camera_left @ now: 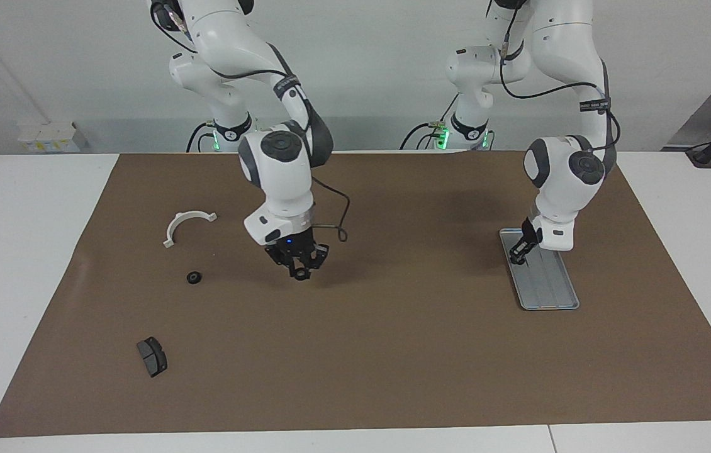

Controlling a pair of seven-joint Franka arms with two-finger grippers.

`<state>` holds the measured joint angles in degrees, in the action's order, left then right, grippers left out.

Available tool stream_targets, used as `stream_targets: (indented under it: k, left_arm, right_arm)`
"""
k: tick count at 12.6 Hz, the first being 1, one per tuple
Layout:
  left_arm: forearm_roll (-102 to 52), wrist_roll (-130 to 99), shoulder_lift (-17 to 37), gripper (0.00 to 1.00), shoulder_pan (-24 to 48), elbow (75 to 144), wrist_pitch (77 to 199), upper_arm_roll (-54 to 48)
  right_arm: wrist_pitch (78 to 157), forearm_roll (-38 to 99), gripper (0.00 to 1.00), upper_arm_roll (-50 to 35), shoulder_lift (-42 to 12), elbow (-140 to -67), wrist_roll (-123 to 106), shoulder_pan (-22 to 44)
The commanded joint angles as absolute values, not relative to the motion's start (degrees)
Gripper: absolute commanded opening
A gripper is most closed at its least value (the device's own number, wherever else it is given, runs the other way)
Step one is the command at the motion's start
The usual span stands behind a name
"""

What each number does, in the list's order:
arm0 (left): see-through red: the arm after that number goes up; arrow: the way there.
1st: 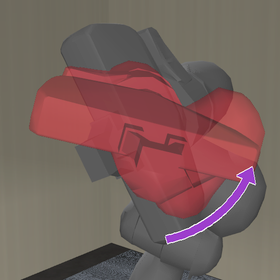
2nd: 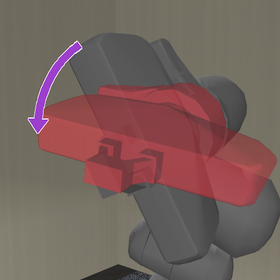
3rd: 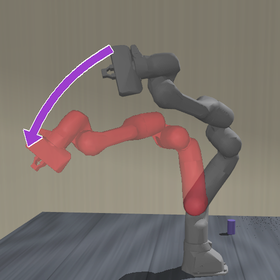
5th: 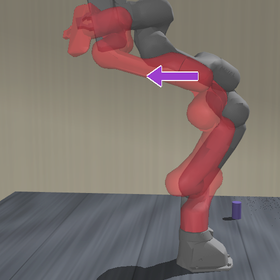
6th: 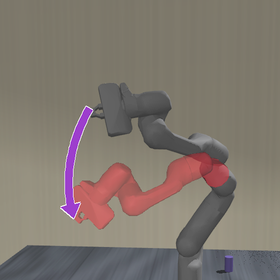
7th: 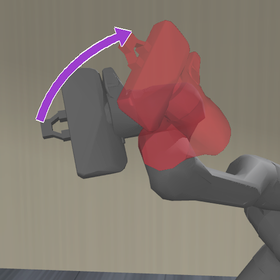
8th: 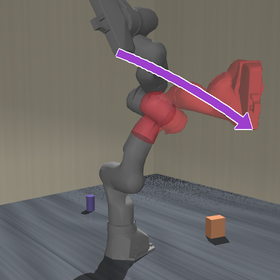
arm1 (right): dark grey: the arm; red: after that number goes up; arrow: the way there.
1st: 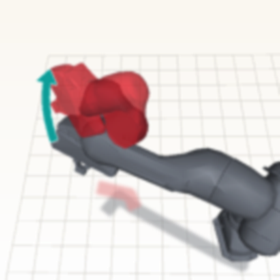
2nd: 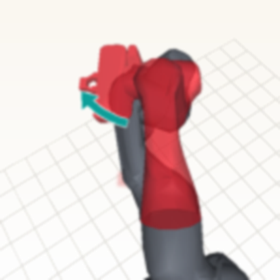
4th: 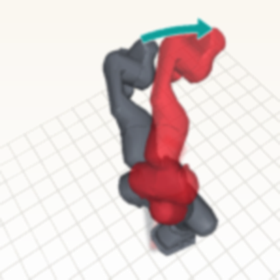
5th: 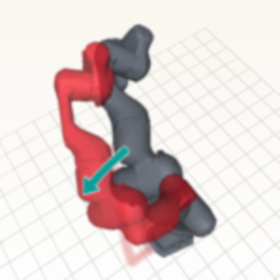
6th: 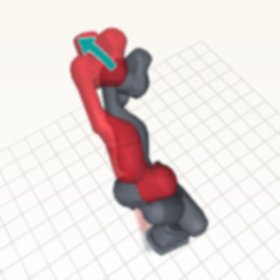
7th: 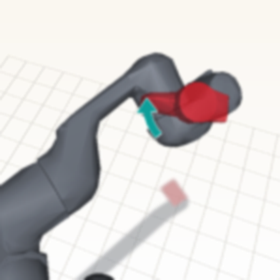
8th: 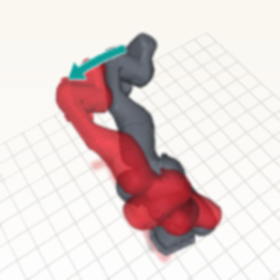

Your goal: Place bearing gear from tray to pile

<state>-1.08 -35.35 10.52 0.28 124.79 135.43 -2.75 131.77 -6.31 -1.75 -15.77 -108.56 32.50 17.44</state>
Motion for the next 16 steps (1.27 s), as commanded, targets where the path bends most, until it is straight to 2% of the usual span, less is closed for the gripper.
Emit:
stream_targets:
  k: [1, 4, 6, 7, 9, 10, 11, 13, 16]
  left_arm:
    - [0.18, -35.77, 10.81, 0.0, 0.97, 121.66, 133.53, -2.72]
    - [0.18, -36.3, 12.3, 0.0, 2.8, 113.4, 125.88, -2.9]
    - [0.09, -36.73, 12.74, 0.0, 5.35, 111.1, 123.76, -2.9]
    - [0.09, -37.78, 12.92, 0.0, 7.19, 111.01, 123.75, -2.9]
    - [-0.17, -39.98, 12.92, 0.0, 11.31, 110.92, 123.84, -2.9]
    - [-0.35, -40.6, 12.92, 0.0, 13.25, 110.57, 123.92, -2.99]
    - [-0.44, -40.78, 12.92, 0.0, 15.19, 110.04, 124.01, -3.08]
    - [-1.92, -40.78, 14.14, 0.0, 19.05, 108.47, 124.36, -3.34]
    - [-5.18, -41.04, 19.14, 0.0, 25.73, 101.1, 123.58, -3.25]
  right_arm:
    - [134.99, -5.2, 0.0, -2.9, -10.03, -119.76, 24.12, 11.71]
    - [138.95, 2.35, 0.0, -2.81, -7.13, -128.21, 12.42, 8.53]
    - [138.96, 4.04, 0.05, -2.81, -5.89, -131.21, 12.04, 8.61]
    - [138.96, 4.13, 0.1, -2.81, -5.28, -132.26, 12.04, 8.7]
    - [138.35, 4.13, 0.36, -2.81, -4.57, -133.77, 12.56, 9.05]
    - [137.64, 4.13, 0.85, -2.9, -4.57, -133.68, 12.83, 9.05]
    - [137.46, 4.13, 1.0, -2.81, -4.66, -133.07, 13.53, 9.14]
    - [137.46, 4.13, 1.0, -2.9, -5.18, -130.27, 14.67, 9.4]
    - [137.02, 4.13, 1.0, -2.99, -5.8, -125.35, 15.29, 9.32]
